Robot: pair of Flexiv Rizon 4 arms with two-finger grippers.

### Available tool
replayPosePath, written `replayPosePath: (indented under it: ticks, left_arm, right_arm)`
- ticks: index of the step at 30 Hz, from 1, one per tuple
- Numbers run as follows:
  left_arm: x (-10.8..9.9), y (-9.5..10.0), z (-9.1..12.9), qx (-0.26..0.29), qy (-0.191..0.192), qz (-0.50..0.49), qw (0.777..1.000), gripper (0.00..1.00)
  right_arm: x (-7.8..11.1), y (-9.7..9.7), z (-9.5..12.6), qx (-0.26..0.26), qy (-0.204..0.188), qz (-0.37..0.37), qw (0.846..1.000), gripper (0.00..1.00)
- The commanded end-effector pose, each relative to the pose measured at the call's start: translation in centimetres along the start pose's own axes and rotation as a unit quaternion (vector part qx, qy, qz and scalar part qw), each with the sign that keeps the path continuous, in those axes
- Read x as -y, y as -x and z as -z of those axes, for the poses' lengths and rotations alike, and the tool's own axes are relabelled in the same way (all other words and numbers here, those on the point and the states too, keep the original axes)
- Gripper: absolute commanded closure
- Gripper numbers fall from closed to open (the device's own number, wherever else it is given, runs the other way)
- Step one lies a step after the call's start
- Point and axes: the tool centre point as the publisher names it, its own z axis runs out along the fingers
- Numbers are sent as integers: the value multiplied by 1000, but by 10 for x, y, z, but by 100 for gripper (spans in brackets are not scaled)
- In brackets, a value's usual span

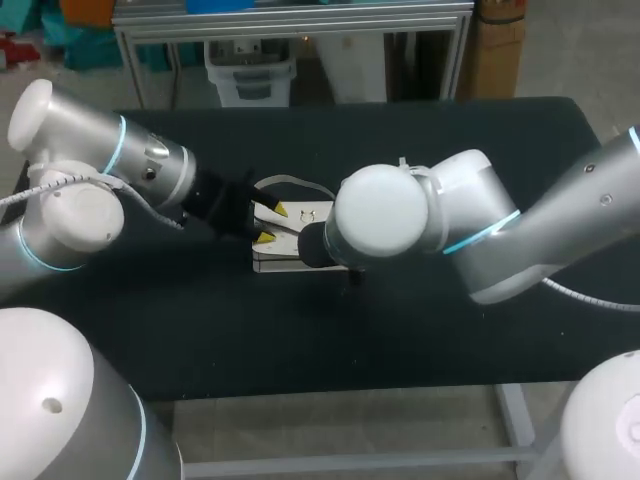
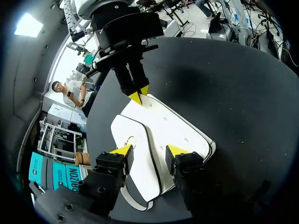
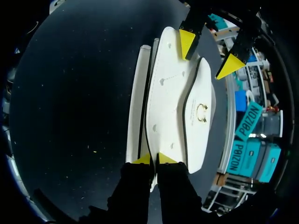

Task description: Pick up the bag, open it, inspect its contents, close it, and place it on the opposite side

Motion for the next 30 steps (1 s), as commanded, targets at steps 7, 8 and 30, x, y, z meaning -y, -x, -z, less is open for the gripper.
replayPosePath:
  ticks: [7, 8, 30]
  left_arm:
    - [2, 0, -23, 32, 35, -36, 998, 50]
    - [2, 0, -24, 34, 39, -39, 998, 50]
    - [-15, 8, -35, 83, 103, 14, 991, 94]
  right_arm:
    - [-2, -2, -6, 2, -1, 0, 1000, 100]
    - [-2, -2, -6, 2, -1, 0, 1000, 100]
    - [-2, -2, -6, 2, -1, 0, 1000, 100]
